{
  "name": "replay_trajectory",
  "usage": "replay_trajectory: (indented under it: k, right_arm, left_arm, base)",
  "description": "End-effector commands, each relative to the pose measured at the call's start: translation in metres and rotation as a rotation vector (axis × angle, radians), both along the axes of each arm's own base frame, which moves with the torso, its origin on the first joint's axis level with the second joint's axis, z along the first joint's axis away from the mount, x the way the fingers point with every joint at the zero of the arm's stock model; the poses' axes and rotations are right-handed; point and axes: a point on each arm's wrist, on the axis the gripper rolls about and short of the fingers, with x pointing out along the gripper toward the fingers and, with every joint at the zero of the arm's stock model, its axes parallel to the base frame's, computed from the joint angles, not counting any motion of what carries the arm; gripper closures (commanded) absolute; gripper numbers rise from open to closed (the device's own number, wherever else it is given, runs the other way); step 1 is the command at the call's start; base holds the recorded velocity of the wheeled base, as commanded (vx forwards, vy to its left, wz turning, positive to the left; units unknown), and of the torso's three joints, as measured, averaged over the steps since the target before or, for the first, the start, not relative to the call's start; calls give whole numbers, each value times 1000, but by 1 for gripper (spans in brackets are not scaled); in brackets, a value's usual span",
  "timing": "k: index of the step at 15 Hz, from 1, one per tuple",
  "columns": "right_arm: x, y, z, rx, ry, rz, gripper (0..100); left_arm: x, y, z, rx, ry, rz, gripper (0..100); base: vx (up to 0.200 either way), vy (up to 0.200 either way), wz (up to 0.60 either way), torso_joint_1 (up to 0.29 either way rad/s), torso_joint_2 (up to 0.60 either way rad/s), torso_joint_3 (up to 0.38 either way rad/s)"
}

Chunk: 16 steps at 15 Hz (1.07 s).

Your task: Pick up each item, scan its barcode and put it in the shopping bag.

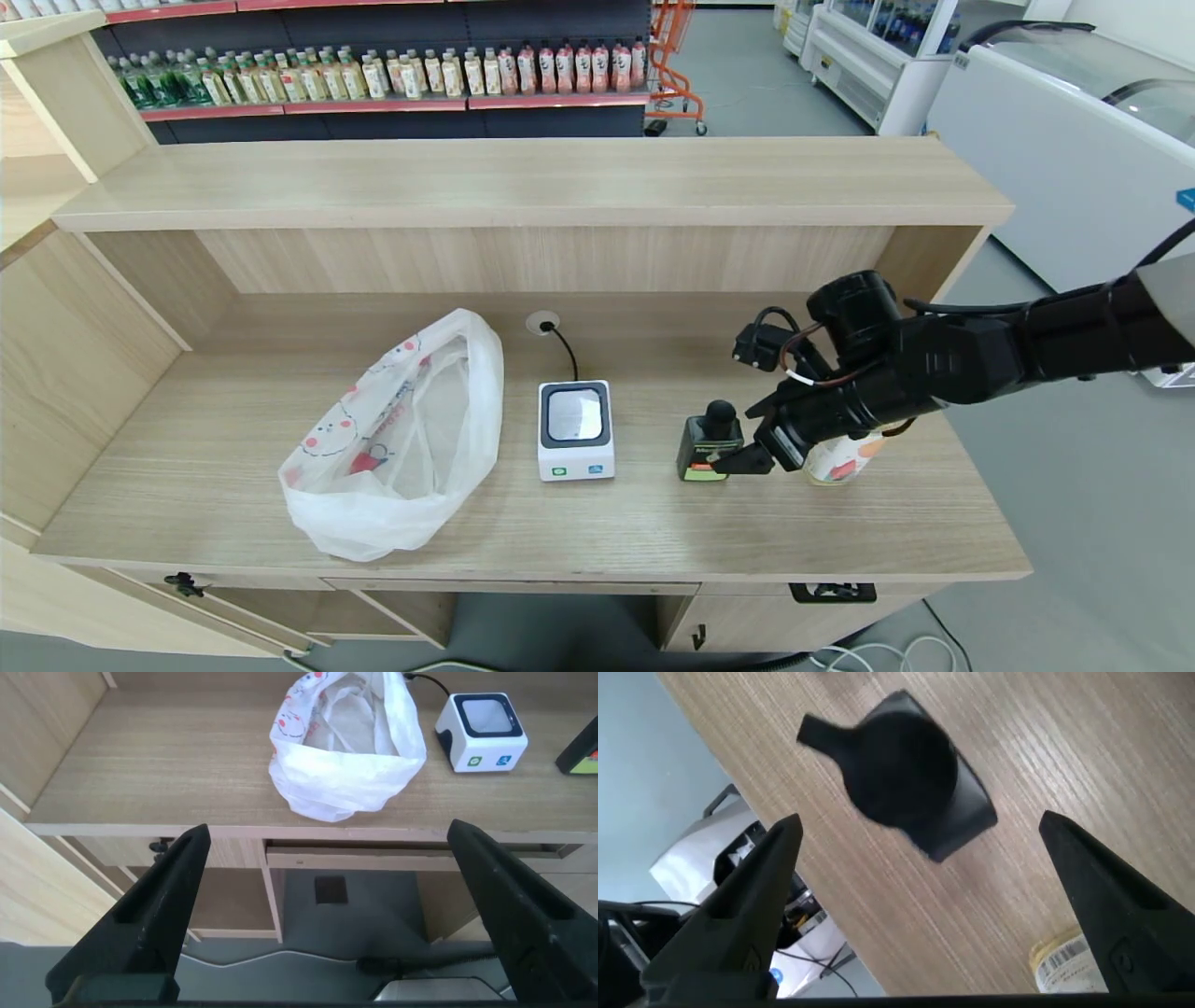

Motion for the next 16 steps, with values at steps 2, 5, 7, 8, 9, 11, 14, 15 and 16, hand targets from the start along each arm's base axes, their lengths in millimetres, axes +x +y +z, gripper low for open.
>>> replay_trajectory:
  k: [2, 5, 7, 8, 9, 11, 14, 15, 16]
  right_arm:
    - [18, 18, -13, 0, -3, 28, 0]
    - [21, 26, -19, -3, 3, 44, 100]
    - [21, 29, -22, -7, 10, 50, 100]
    - [21, 30, -25, -17, 6, 60, 100]
    - [21, 30, -25, -25, 2, 70, 100]
    - [19, 29, -25, -28, 4, 73, 100]
    - [15, 28, -13, -10, -17, 64, 100]
    - [12, 26, 3, 23, -34, 37, 100]
    - [8, 25, 17, 62, -34, 2, 100]
  left_arm:
    - [0, 0, 0, -1, -1, 0, 0]
    - [0, 0, 0, 0, -1, 0, 0]
    - [0, 0, 0, -1, -1, 0, 0]
    - [0, 0, 0, -1, -1, 0, 0]
    - [0, 0, 0, 0, -1, 0, 0]
    - [0, 0, 0, -1, -1, -2, 0]
    - [0, 0, 0, 0, -1, 0, 0]
    - [0, 0, 0, -1, -1, 0, 0]
    - [0, 0, 0, -1, -1, 0, 0]
  base:
    - [0, 0, 0, 0, 0, 0]
    - [0, 0, 0, 0, 0, 0]
    - [0, 0, 0, 0, 0, 0]
    - [0, 0, 0, 0, 0, 0]
    - [0, 0, 0, 0, 0, 0]
    - [0, 0, 0, 0, 0, 0]
    - [0, 0, 0, 0, 0, 0]
    - [0, 0, 0, 0, 0, 0]
    - [0, 0, 0, 0, 0, 0]
